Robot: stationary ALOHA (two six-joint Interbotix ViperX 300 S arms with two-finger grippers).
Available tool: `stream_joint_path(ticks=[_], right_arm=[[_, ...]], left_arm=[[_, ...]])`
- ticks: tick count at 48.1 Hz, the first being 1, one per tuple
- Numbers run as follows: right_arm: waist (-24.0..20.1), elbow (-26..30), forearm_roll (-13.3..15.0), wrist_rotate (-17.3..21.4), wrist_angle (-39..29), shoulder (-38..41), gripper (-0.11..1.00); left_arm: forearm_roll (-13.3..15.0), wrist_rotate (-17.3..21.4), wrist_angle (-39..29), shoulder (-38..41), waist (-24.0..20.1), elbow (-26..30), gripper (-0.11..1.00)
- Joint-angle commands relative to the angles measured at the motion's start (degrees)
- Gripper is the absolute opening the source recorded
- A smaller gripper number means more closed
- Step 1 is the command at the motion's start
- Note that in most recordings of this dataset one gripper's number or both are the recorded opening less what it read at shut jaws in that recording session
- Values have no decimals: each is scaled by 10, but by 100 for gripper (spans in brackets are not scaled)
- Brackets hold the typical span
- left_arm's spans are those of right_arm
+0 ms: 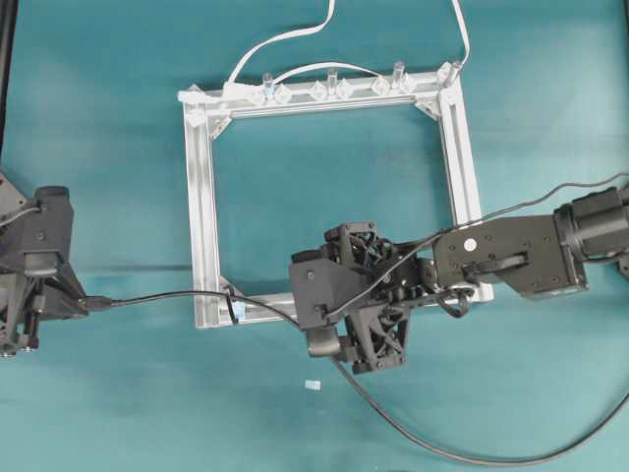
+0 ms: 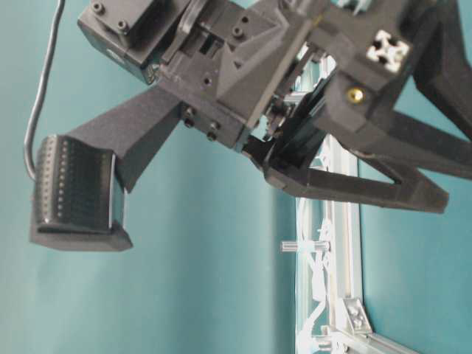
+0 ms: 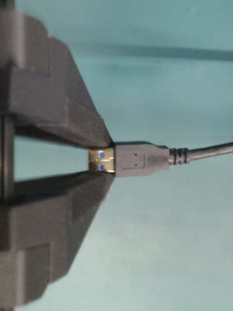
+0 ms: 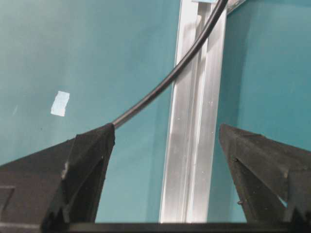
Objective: Insert the wire through the string loop located on the left side.
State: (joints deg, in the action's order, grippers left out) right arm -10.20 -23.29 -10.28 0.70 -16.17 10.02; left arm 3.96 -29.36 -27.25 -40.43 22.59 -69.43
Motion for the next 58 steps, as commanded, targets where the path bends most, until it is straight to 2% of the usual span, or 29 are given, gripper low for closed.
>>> stream_joint_path(ticks=[1,4,6,11,26,33,38,46,58], right_arm=[[-2,6,1,0,4,-22,87],[-2,7,1,0,4,-22,87],[-3,7,1,0,3,-22,87],[-3,7,1,0,1,-22,87],[-3,8,1,0,4,-22,87],[-2,9,1,0,4,-28,87],[6,9,1,0,4,-43,87],[25,7,4,-1,4,-71,87],[46,6,24,-1,5,-109,87]], left_arm=[[-1,-4,2,1,3,9,34],[-2,-4,2,1,3,9,53],[-3,-3,2,1,4,9,61],[-4,-1,2,1,4,8,50],[-7,1,2,-2,3,8,51],[-27,9,5,-20,3,17,51],[-52,23,1,-45,-1,25,51],[-77,25,-11,-90,-27,30,51],[-96,48,-16,-170,-84,29,51]])
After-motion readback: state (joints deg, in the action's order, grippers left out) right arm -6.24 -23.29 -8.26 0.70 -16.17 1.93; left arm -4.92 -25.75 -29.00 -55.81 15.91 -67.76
